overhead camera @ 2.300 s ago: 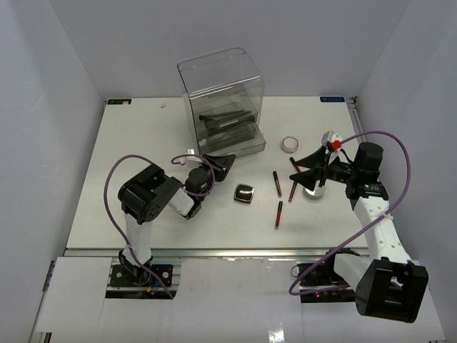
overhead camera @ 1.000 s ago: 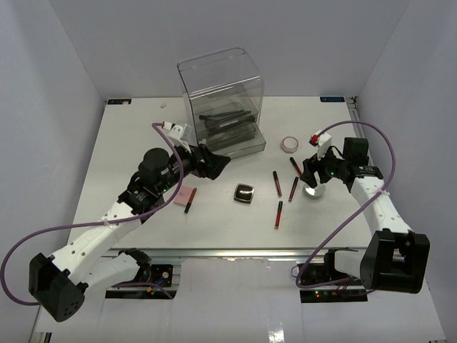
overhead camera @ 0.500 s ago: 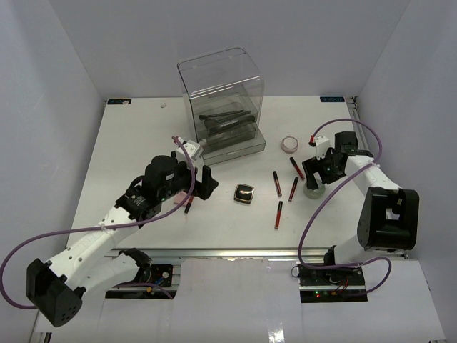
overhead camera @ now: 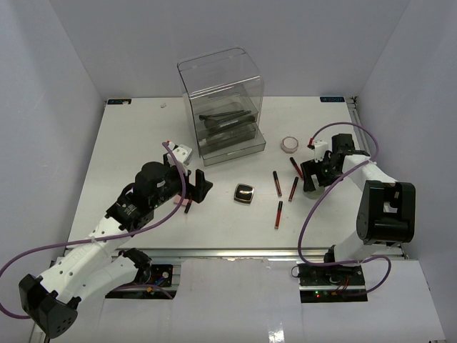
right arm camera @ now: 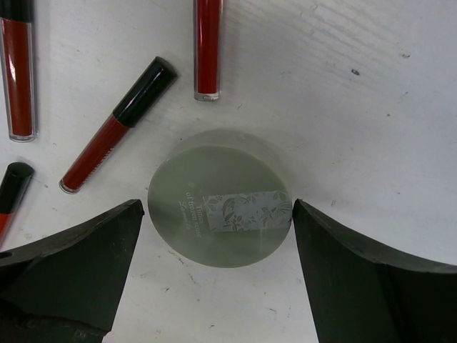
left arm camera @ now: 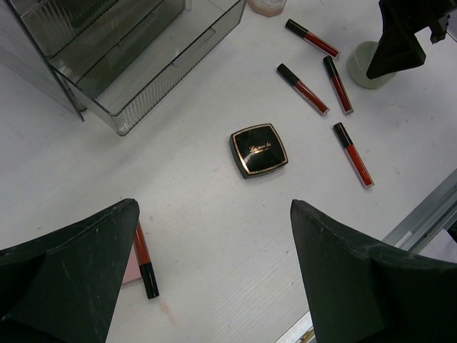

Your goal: Organize the makeup

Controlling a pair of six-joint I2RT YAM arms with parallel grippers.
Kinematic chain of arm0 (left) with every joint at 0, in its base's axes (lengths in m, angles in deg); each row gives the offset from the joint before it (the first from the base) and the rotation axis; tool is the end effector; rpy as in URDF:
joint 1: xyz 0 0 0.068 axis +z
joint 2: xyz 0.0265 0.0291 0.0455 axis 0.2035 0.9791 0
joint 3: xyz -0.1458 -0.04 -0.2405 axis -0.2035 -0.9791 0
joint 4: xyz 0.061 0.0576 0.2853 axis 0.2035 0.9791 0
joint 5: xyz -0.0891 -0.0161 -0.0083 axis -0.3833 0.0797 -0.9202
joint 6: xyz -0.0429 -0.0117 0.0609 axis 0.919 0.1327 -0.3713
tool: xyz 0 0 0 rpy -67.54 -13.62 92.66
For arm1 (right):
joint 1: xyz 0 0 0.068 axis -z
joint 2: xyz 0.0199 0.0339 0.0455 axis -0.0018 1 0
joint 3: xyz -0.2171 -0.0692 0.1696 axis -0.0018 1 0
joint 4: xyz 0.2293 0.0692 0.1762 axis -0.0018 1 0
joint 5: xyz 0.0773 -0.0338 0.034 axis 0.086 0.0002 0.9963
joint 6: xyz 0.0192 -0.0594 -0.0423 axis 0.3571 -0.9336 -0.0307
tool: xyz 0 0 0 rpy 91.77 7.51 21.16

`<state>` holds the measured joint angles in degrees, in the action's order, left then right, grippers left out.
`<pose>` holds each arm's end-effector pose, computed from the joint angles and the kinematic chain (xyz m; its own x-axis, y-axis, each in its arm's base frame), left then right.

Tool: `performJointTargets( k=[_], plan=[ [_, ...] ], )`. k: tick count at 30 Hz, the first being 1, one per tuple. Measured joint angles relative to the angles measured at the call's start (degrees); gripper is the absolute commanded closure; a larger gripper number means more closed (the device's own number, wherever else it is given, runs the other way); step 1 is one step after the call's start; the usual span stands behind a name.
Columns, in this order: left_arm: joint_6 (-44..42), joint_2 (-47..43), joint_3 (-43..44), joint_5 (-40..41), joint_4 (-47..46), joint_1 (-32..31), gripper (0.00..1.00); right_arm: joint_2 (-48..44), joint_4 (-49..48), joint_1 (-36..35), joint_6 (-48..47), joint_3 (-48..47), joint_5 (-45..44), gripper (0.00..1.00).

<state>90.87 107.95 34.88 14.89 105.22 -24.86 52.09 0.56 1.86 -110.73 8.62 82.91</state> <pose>0.1964 -0.1509 0.3028 -0.3773 0.1098 -0.9196 0.5958 0.7890 -0.1503 0.3413 0.0046 0.1509 -0.8112 -0.3646 -0.4572 -0.4276 0.9032 0.0384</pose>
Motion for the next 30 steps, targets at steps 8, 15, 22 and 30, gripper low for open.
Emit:
performJointTargets(
  k=[8,15,22,30],
  plan=[
    [0.0,0.3,0.0,0.0,0.0,0.0,0.02,0.1,-2.1,-1.3,0.8,1.6,-3.2,0.09],
    [0.0,0.4,0.0,0.0,0.0,0.0,0.02,0.1,-4.6,-3.4,1.0,4.1,-5.9,0.07],
    [0.0,0.5,-0.1,0.0,0.0,0.0,0.02,-0.3,-6.2,-3.8,0.7,5.0,-8.0,0.45],
    [0.0,0.8,-0.3,0.0,0.0,0.0,0.02,-9.6,-4.4,-4.0,-2.6,4.0,-5.9,0.76]
  ],
)
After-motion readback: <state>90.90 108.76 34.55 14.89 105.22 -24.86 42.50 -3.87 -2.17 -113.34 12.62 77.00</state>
